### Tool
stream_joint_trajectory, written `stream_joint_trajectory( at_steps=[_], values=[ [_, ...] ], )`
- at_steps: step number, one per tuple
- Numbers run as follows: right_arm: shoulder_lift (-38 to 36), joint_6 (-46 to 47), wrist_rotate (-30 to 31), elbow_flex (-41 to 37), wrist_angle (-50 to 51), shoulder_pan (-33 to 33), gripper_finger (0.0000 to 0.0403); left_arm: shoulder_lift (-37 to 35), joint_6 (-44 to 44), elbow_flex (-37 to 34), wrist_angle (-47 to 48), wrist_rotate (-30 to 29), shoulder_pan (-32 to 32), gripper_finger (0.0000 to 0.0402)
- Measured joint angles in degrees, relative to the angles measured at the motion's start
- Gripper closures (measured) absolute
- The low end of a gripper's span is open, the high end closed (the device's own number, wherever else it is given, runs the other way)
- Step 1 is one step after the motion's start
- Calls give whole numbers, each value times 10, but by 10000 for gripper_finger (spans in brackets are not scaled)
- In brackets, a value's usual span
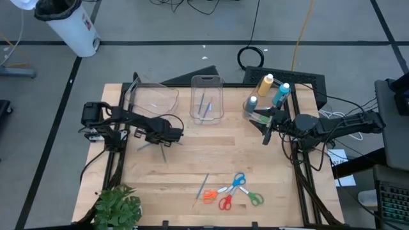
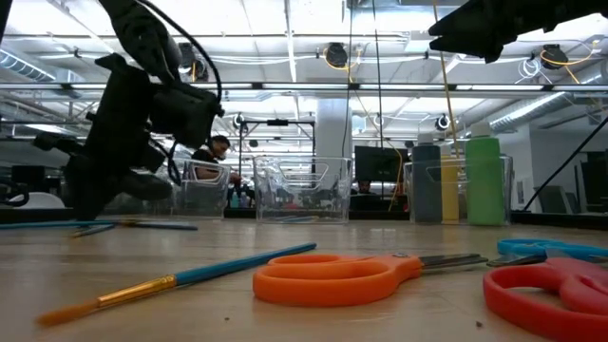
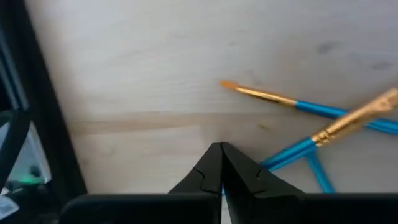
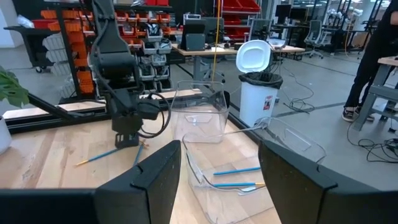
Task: Pick & Place Paint Supplies
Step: Put the blue paint brush into the middle transparent bin
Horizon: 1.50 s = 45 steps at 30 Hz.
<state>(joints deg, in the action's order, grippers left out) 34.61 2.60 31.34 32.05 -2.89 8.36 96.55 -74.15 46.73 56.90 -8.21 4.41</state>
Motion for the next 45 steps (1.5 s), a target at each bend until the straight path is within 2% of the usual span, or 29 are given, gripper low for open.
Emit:
stream_joint_trajectory(
  at_steps=[8,16,21,25,33,36,40,45],
  values=[
    [0,3,-1,0,1,0,193,0,18,24,-40,1,-28,376],
    [0,2,-1,0,1,0,193,-3,48,41,-101,1,-42,397],
    [0,2,-1,0,1,0,193,-8,77,42,-135,11,-44,378],
    [0,2,-1,0,1,0,193,-19,107,42,-154,13,-45,380],
    [1,2,0,0,1,0,193,-80,163,68,-155,-55,-50,385],
    [1,1,0,0,1,0,193,-92,214,69,-230,-56,-58,358],
    [1,-3,0,0,1,0,193,-82,329,70,-353,-49,-86,300],
    [1,-3,0,0,1,0,193,-48,405,70,-420,-47,-114,237]
  ],
)
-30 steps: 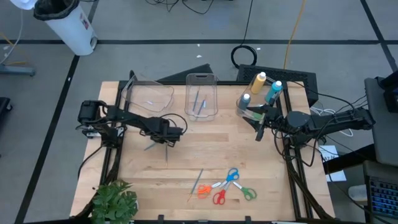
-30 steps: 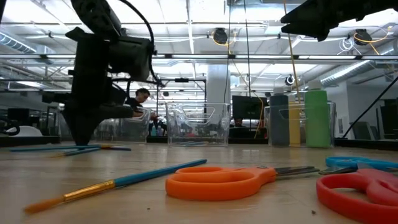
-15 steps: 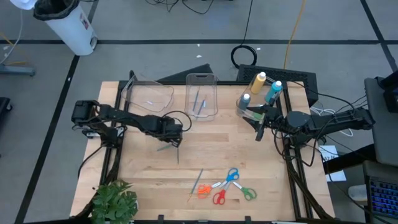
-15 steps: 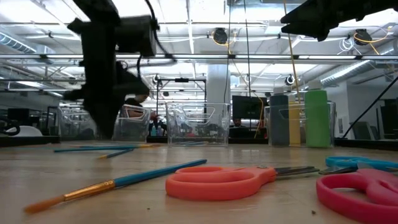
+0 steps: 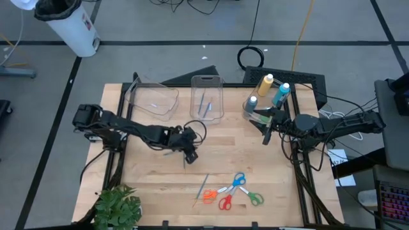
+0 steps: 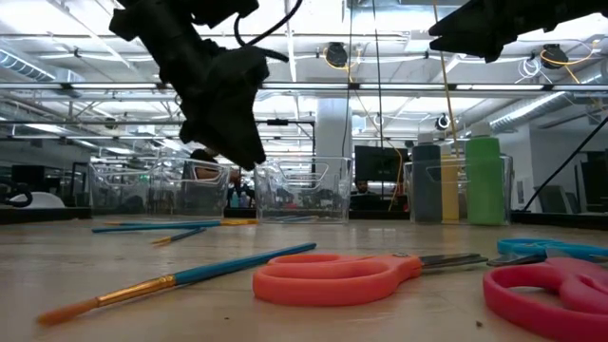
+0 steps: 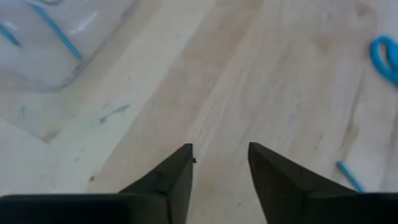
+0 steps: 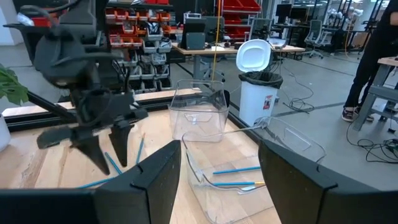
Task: Pick & Place Paint Supplies
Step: Put the blue paint brush into the middle transparent bin
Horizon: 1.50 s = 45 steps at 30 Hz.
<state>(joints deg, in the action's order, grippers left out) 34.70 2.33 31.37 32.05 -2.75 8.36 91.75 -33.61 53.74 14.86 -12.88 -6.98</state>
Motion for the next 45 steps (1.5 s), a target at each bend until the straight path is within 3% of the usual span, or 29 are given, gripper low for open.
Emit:
stream_joint_trajectory(
  at_steps=[6,14,22,32,40,45],
  values=[
    [0,0,0,0,0,0,193,41,1,-1,19,0,1,201],
    [0,0,0,0,0,0,193,90,6,-1,17,24,14,207],
    [0,0,0,0,0,0,193,103,7,-1,23,22,22,251],
    [0,0,0,0,0,0,193,103,18,-1,24,2,21,387],
    [0,0,0,0,-1,0,193,68,19,33,17,-32,28,388],
    [0,0,0,0,-1,0,193,23,75,88,12,-72,28,384]
  ],
)
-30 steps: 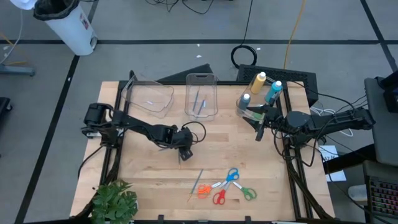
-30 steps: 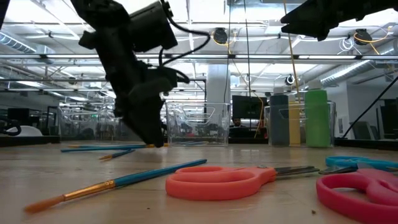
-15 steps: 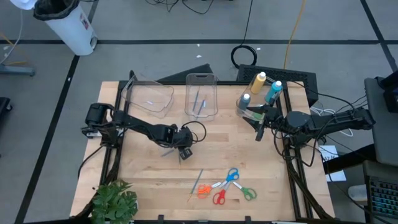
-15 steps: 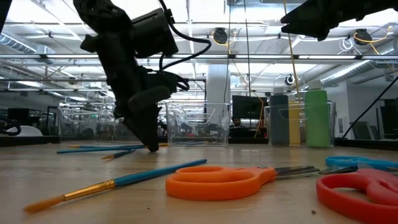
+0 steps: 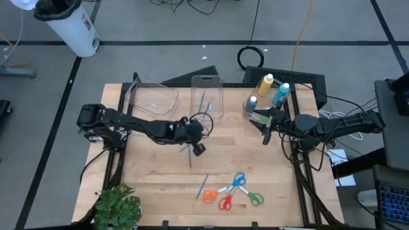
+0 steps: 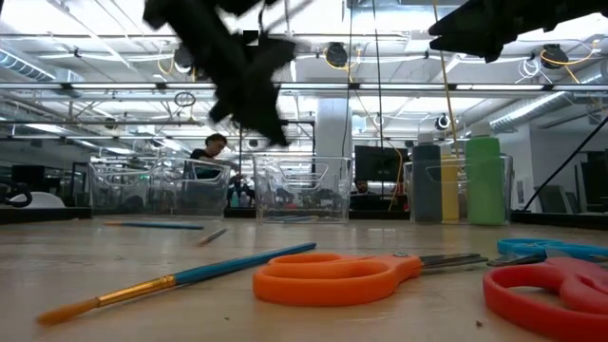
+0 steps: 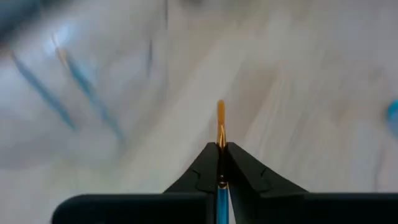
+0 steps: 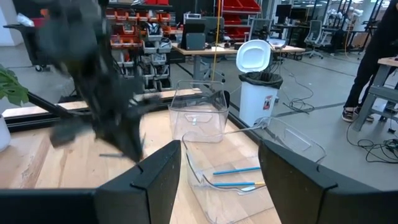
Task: Pick & Place Paint Supplies
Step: Put the blue paint brush into the middle transparent bin
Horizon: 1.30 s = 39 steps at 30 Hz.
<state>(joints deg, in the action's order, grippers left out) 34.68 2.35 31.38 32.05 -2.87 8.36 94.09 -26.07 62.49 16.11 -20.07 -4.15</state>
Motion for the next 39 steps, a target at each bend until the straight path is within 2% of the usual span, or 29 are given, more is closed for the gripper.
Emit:
stream_joint_trajectory(
  at_steps=[5,9,11,15,18,22,26,30,35,39],
  values=[
    [0,0,0,0,0,0,193,-23,70,67,-29,-98,9,389],
    [0,0,0,0,1,0,193,-23,131,86,-144,-150,42,391],
    [0,0,-1,0,1,0,193,-23,151,84,-204,-151,68,385],
    [0,0,-1,0,1,0,193,-16,153,82,-256,-149,130,384],
    [0,-1,-1,0,1,0,193,-4,140,81,-272,-106,175,392],
    [0,-4,-1,0,0,0,193,39,75,81,-268,-62,218,392],
    [0,-6,-1,0,0,0,193,94,38,81,-264,-57,233,377],
    [0,-11,0,0,0,0,193,135,19,81,-263,-53,238,380],
    [0,-13,0,0,-1,0,193,162,0,81,-262,-52,238,386],
    [0,-14,0,0,-2,0,193,171,1,81,-261,-52,239,361]
  ],
)
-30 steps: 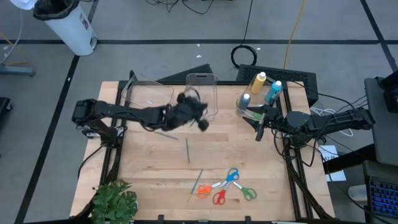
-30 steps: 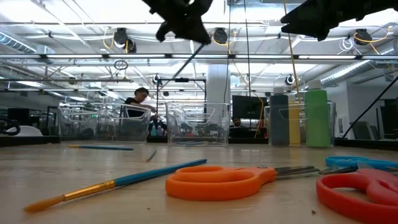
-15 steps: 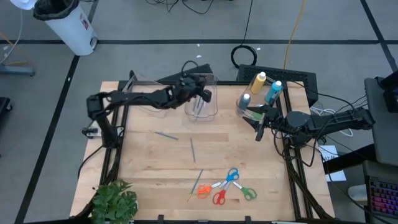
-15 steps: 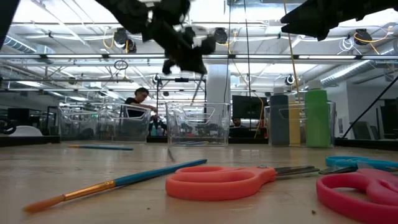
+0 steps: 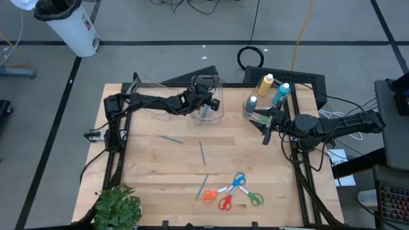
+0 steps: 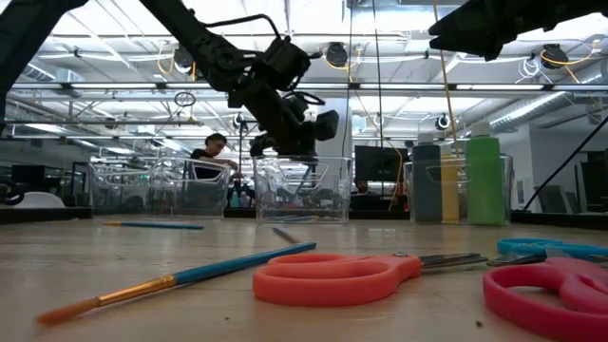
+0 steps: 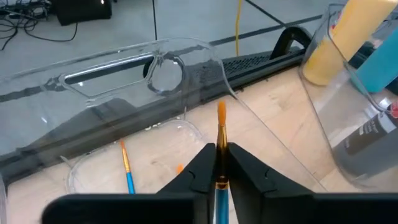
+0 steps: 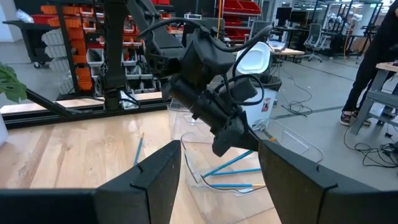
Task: Pick & Place Paint Supplies
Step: Put the blue paint brush into the middle transparent bin
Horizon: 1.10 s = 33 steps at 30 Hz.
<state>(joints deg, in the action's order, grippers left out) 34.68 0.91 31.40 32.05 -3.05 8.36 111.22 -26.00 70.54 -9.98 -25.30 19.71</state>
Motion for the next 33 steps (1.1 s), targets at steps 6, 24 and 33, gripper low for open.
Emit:
stream_joint_trajectory(
  at_steps=[6,24,33],
  values=[
    [0,-1,0,0,0,0,193,-3,-14,0,16,2,3,305],
    [0,-1,0,0,1,0,193,-241,195,1,254,140,-52,199],
    [0,3,0,0,2,0,193,-272,118,1,548,205,-149,199]
  ],
)
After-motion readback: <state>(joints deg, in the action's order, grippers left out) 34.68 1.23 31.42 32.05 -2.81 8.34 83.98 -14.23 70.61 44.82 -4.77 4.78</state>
